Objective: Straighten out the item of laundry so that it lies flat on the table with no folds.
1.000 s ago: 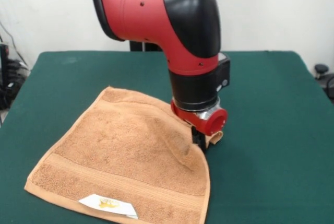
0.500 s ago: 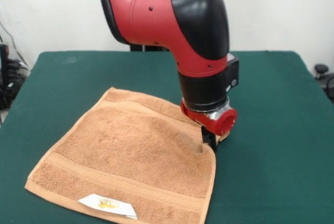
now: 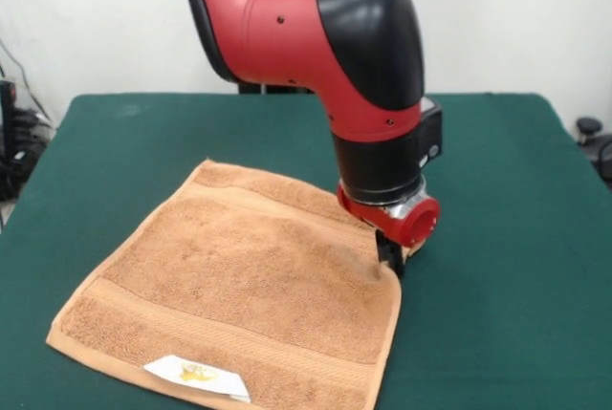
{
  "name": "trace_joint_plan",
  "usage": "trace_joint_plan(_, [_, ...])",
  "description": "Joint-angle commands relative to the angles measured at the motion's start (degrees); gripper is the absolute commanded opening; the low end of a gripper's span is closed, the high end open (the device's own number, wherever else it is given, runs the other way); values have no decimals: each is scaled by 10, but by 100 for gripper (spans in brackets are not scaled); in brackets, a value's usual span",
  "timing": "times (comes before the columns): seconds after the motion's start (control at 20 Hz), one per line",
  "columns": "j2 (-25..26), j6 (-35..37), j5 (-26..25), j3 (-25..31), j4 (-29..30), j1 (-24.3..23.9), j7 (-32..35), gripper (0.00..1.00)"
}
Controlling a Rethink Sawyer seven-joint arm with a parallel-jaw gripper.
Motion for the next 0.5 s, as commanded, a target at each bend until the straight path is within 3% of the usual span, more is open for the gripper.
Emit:
trace_joint_plan(0.05, [17, -39, 33, 97, 65, 0, 90, 0])
trace_joint_plan(0.5, [-21, -42, 30, 119, 130, -17, 95, 0])
